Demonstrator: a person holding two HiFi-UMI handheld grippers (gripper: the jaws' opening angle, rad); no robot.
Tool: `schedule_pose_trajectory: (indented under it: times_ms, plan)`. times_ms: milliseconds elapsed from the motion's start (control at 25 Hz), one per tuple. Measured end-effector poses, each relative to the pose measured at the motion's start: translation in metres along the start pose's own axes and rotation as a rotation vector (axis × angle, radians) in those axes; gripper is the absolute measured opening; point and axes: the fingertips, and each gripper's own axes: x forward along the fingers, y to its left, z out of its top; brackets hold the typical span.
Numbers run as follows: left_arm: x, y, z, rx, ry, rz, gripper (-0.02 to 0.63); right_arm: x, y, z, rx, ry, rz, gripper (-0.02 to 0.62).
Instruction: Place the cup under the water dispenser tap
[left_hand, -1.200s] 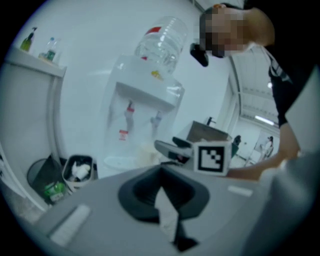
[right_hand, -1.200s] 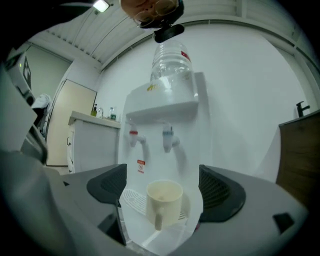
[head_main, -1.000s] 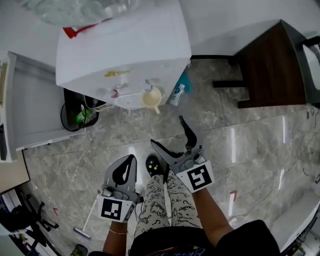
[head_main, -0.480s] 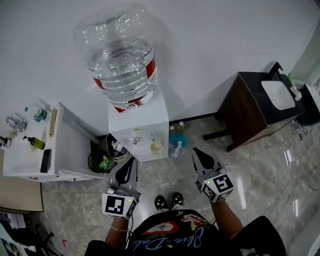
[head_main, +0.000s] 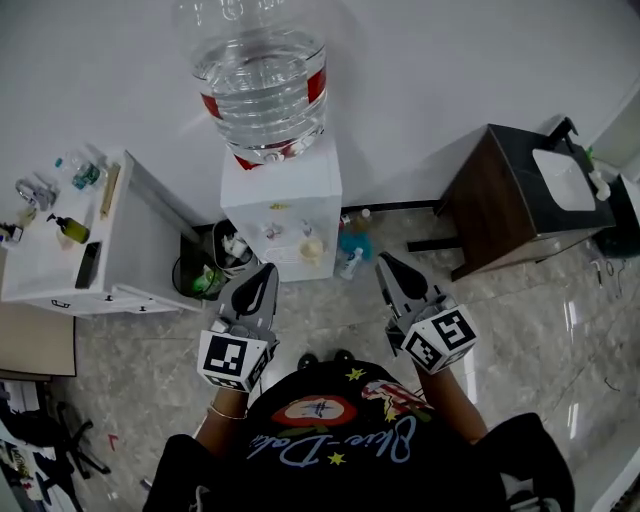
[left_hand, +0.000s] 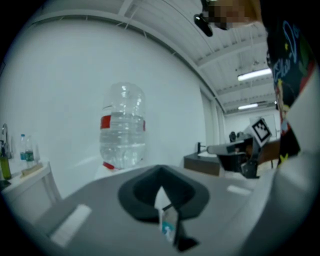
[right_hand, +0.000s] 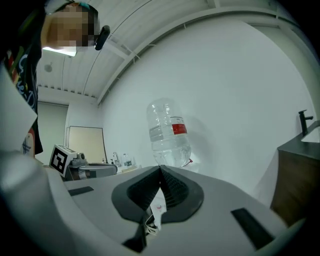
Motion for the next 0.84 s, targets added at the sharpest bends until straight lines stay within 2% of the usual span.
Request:
schedule_pose_trajectory:
  times_ms: [120, 320, 520, 840]
  plan:
    - [-0.003, -0.002, 0.001, -0.004, 0.002, 0.001, -0.003, 0.002, 0.003, -0.001, 0.006, 0.008, 0.015, 0.014]
    - [-0.007, -0.013, 0.001, 0.045, 0.021, -0.018, -0.002, -0.004, 0.003, -0.005, -0.034, 0.026, -0.018, 0.014]
    - [-0.011, -0.015, -0.004, 0.012, 0.027, -0.016, -0.002, -0.011, -0.001, -0.009, -0.027, 0.028, -0.027, 0.014]
    - [-0.014, -0.016, -0.005, 0.01, 0.027, -0.016, -0.003, -0.014, -0.013, -0.005, -0.046, 0.02, -0.048, 0.014]
